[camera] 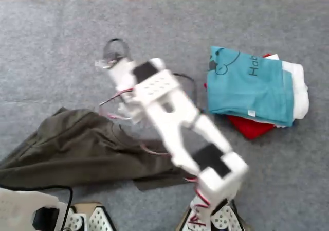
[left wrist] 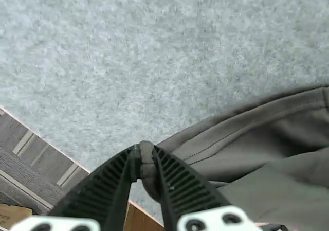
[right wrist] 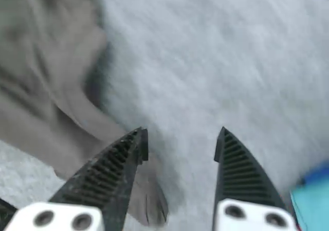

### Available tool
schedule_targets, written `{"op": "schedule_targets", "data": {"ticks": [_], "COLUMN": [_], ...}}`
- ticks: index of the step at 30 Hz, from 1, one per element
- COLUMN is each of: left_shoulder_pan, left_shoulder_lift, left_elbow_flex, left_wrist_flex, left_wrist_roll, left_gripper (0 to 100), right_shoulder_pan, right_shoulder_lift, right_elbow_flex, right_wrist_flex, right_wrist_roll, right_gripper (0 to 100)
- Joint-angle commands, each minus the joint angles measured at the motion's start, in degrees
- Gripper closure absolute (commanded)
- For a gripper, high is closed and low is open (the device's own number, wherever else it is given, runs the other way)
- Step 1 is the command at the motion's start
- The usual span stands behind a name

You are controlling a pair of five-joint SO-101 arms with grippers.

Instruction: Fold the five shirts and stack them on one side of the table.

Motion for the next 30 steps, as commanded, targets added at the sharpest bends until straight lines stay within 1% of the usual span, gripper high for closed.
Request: {"op": "schedule_targets", "data": {"ticks": [1,2,8,13,14,16,17,18,19,20,24,27,30], "left_shoulder_pan": [-2.2,-2.3,-3.0,-3.1,-2.9,-2.8,-2.8,-2.8,-2.8,-2.8,-2.8,-2.5,-1.5], "left_shoulder_lift": [-0.5,-0.5,-0.5,-0.6,-0.6,-0.6,-0.6,-0.5,-0.5,-0.5,-0.5,-0.5,-0.4], "left_elbow_flex": [-1.0,0.0,6.4,7.3,7.3,7.3,7.3,7.3,7.3,7.3,7.0,6.9,7.9], "left_wrist_flex": [0.8,0.8,0.8,0.8,0.8,0.8,0.8,0.8,0.8,0.8,0.8,0.8,-0.2], "left_wrist_roll": [-1.8,-2.3,-3.5,-3.5,-3.5,-3.4,-3.4,-3.4,-3.4,-3.4,-3.5,-3.5,-4.5], "left_gripper": [97,97,97,97,97,97,97,97,97,97,97,97,97], "right_shoulder_pan": [-6.0,-7.0,-10.2,-11.6,-11.5,-10.9,-10.5,-10.1,-9.3,-8.6,-4.0,1.2,7.5], "right_shoulder_lift": [8.7,11.5,28.4,41.2,42.9,45.7,46.3,46.5,46.5,46.4,43.3,38.6,32.4], "right_elbow_flex": [-12.2,-15.3,-34.7,-49.7,-51.5,-54.5,-55.3,-55.7,-55.8,-55.9,-53.5,-47.4,-38.3], "right_wrist_flex": [-0.4,0.2,5.2,13.8,13.9,13.9,13.9,13.9,13.9,13.9,14.1,14.1,14.0], "right_wrist_roll": [-0.5,-0.6,-7.2,-7.8,-8.3,-11.5,-13.5,-14.9,-15.6,-16.2,-17.1,-17.5,-16.4], "right_gripper": [81.5,82.0,82.1,83.1,85.9,96.9,98.8,96.5,96.9,98.5,98.5,98.5,98.5]}}
